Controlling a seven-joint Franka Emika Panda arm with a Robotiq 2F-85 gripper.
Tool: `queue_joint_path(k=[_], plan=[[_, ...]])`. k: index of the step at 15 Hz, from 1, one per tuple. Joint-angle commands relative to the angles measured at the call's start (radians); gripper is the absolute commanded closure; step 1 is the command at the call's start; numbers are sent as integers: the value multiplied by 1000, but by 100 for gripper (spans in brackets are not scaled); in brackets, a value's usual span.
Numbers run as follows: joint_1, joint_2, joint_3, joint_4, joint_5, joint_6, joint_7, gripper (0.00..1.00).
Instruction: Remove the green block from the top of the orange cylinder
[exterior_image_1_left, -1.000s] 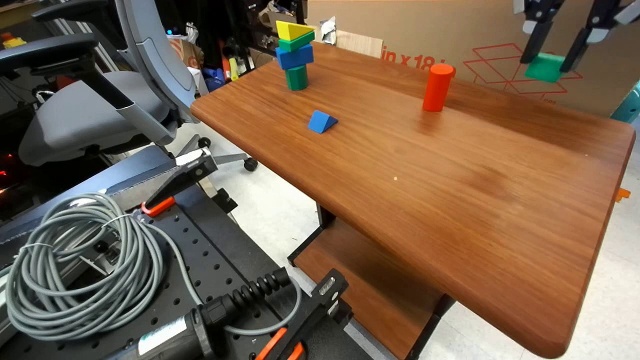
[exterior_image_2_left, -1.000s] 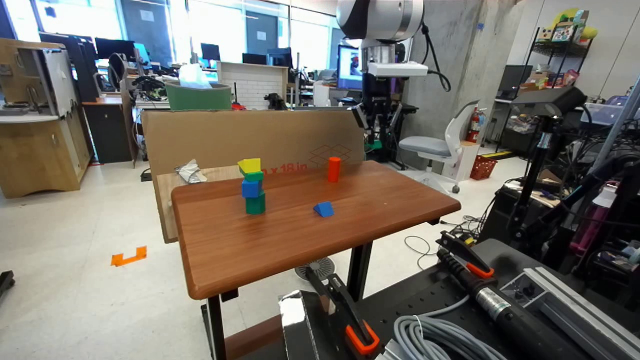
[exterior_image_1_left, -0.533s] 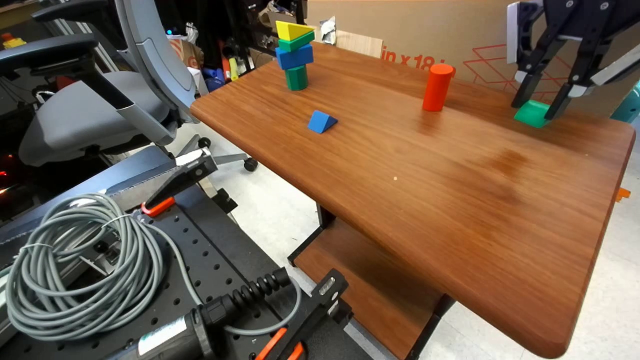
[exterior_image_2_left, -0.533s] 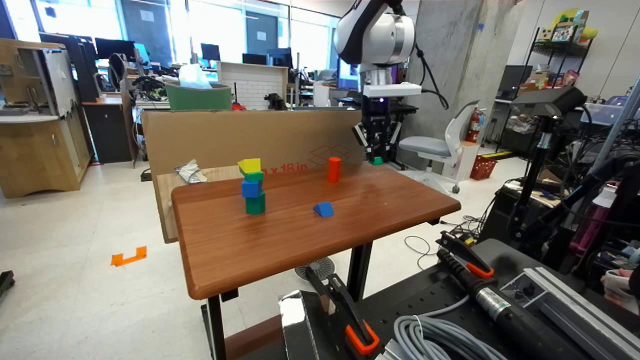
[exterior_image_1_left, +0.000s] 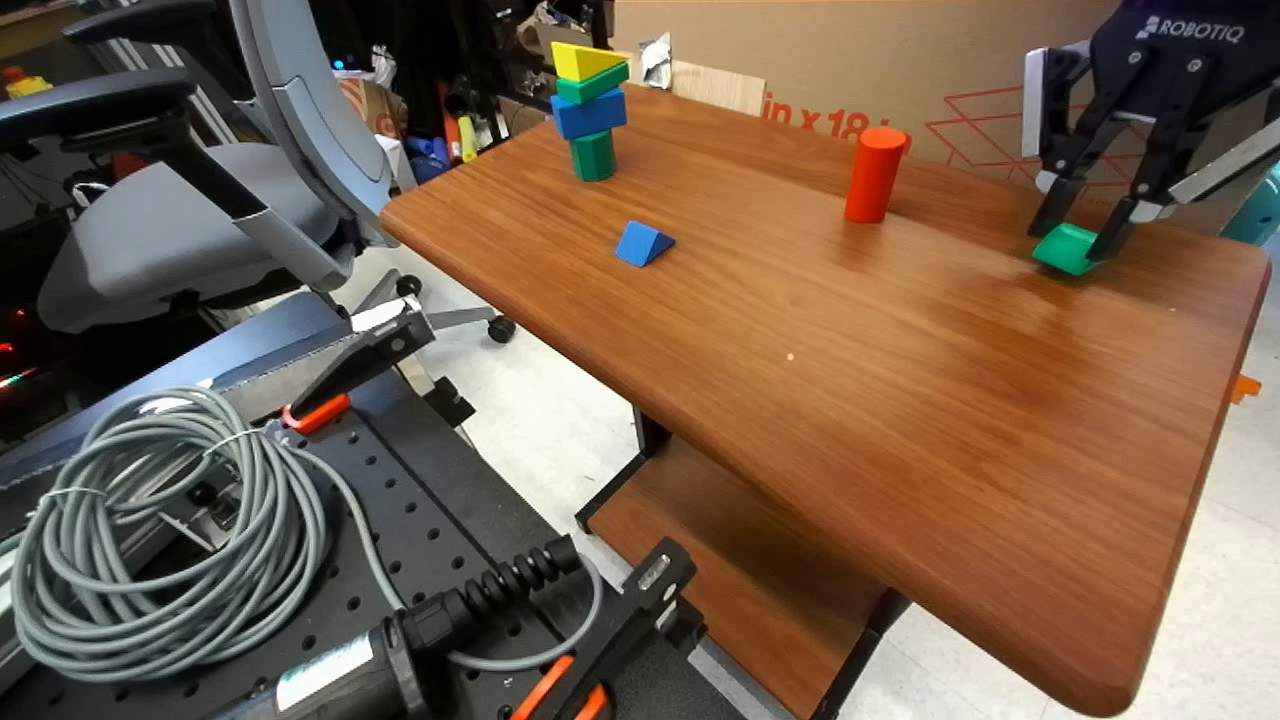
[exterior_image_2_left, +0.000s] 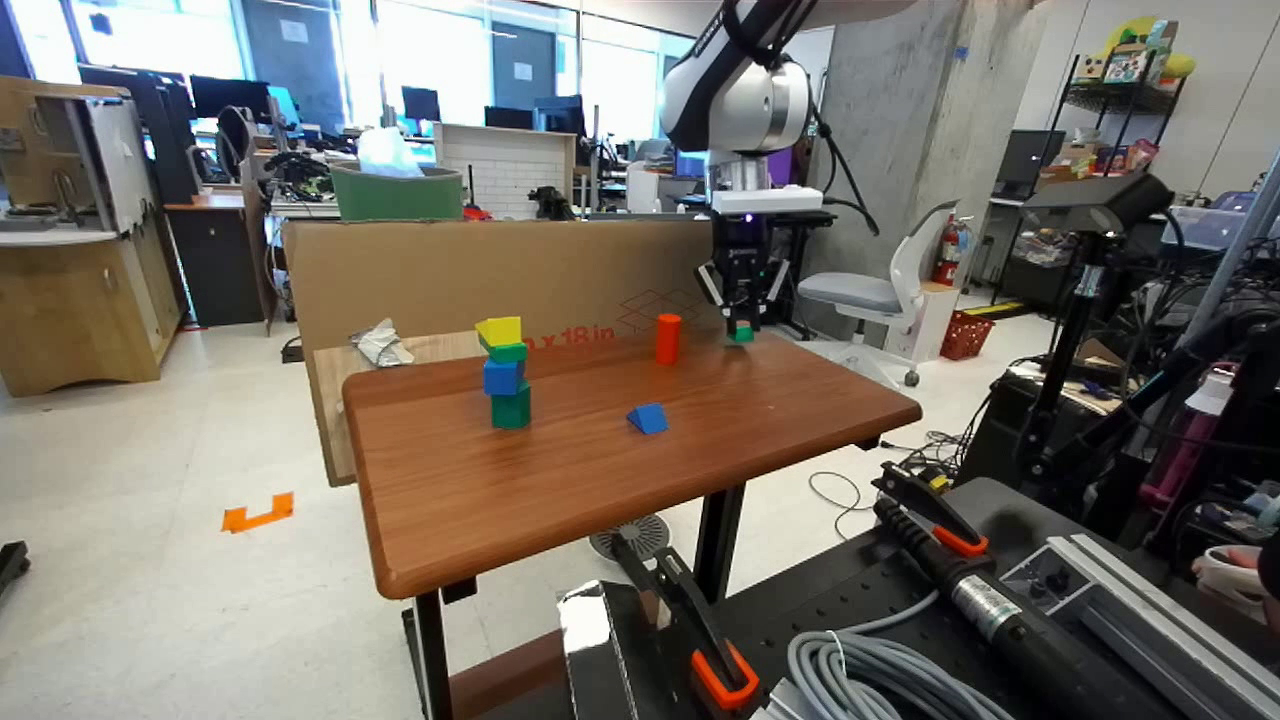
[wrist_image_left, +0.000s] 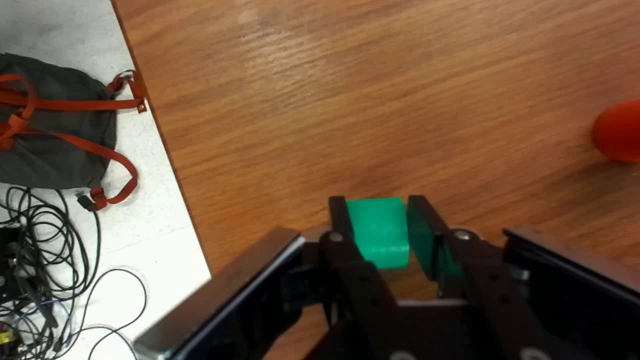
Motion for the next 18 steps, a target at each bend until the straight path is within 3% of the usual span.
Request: queue_joint_path(k=[1,4,5,7,12,15,17,18], plan=[[2,78,-4,134,0,-69,10,92],[0,101,-3,166,-1,-87,6,92],[-2,105,-2,172,1,-92,5,42],[-2,81,3,154,3,-90,-5,35],[2,-115,28,13,38,-27,-11,0],[21,-245,32,-50,18,-25,-34,0],[18,-339,49,-90,22,-106,-112,0],[20,-218,32,26,23,-72,-53,0]])
